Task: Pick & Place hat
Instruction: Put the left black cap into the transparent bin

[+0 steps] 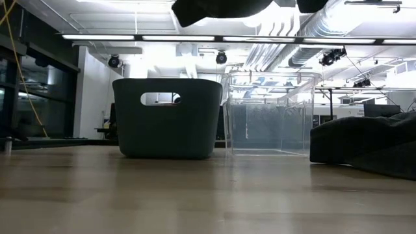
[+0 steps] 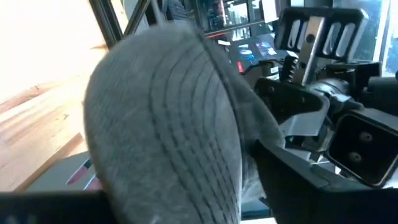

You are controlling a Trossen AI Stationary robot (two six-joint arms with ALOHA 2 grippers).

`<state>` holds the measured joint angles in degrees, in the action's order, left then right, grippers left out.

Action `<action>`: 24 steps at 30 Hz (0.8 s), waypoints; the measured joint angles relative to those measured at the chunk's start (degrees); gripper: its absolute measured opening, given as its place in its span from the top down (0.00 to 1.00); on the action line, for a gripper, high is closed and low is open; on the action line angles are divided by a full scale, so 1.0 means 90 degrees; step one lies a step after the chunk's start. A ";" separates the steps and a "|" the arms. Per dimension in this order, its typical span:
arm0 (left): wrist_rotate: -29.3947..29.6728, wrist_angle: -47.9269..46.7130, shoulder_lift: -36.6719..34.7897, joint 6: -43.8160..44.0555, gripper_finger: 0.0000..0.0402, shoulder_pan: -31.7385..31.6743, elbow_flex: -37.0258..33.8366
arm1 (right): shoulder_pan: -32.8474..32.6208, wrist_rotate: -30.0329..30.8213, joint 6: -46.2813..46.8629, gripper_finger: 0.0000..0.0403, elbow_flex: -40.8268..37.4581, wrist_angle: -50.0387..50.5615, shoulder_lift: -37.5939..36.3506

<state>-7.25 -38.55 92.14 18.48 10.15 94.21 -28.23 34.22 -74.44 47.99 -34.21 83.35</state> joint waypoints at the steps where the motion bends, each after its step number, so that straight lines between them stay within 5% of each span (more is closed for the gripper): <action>1: 0.0000 -0.0002 0.0000 0.0000 1.00 0.0000 0.0000 | 0.0000 0.0008 0.0004 0.54 0.0000 -0.0001 0.0000; 11: 0.0010 -0.0073 0.0000 0.0168 1.00 -0.0002 0.0000 | -0.0058 0.0338 0.0113 0.96 0.0000 -0.0137 0.0000; 24: 0.0514 -0.0092 -0.0002 0.0469 0.97 -0.0002 0.0000 | -0.0085 0.0707 0.0297 0.99 0.0000 -0.0341 -0.0012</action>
<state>-2.62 -39.37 92.12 22.70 10.13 94.21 -28.99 40.58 -71.77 47.99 -37.28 83.24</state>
